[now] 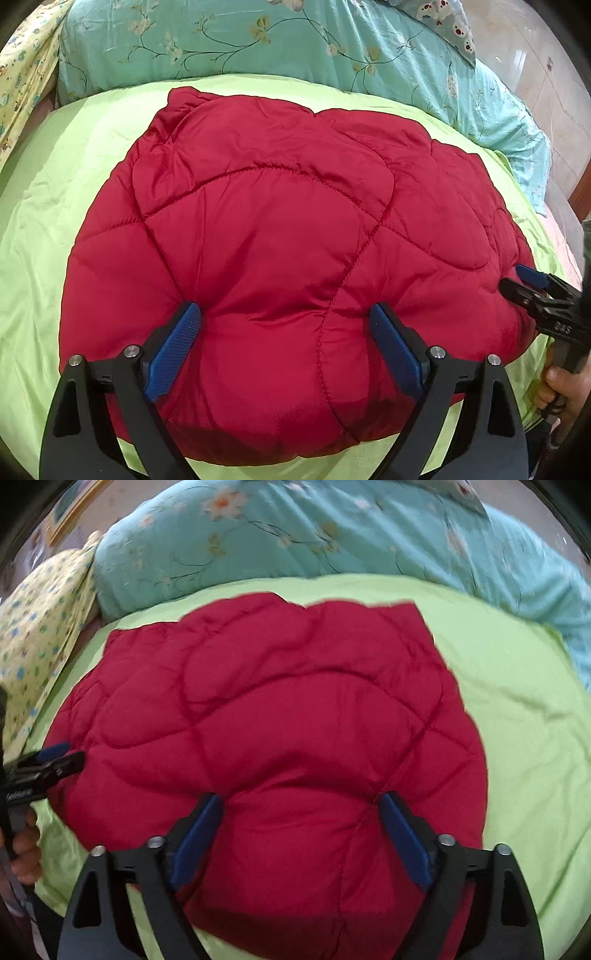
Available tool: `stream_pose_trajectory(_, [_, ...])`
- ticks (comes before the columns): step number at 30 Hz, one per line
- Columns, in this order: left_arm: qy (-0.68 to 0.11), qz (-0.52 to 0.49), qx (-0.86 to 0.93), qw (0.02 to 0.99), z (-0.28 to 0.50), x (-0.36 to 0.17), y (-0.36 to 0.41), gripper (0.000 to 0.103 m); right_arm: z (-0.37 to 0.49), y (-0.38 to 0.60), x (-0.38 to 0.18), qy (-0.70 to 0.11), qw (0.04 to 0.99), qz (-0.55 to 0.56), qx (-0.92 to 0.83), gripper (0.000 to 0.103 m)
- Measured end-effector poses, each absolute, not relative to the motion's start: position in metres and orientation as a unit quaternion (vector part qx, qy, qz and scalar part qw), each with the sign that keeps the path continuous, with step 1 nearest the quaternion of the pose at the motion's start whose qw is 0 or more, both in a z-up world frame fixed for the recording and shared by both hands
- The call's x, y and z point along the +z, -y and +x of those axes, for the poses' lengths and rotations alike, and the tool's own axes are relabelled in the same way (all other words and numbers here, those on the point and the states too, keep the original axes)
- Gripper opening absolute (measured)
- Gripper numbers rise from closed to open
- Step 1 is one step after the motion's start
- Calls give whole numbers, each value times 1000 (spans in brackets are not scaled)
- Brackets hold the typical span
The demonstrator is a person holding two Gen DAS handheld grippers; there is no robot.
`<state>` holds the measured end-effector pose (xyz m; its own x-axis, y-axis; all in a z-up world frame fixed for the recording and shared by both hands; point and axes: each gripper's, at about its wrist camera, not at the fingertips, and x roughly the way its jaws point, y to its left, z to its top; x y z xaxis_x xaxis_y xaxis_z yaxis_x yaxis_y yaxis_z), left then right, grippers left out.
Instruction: Fold large clothes
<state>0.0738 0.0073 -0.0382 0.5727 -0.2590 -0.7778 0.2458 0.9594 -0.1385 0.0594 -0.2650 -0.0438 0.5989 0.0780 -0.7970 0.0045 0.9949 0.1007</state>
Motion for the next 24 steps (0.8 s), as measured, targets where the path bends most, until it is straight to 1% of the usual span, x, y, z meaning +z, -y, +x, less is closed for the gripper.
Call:
stream_pose_trajectory(1, [-439,-6,-140,887,74,-38,-6,94,62,266,-46,-448,892,53,20,93])
stream_pose_trajectory(14, [-441,5,-107,891,73,-37,1,95,52,261,-50,-424,905,45,16,93])
stream_pose_trajectory(24, [-437,27,-59,897,47,-23,2,94,46,263,-49,-416,908,44,18,93])
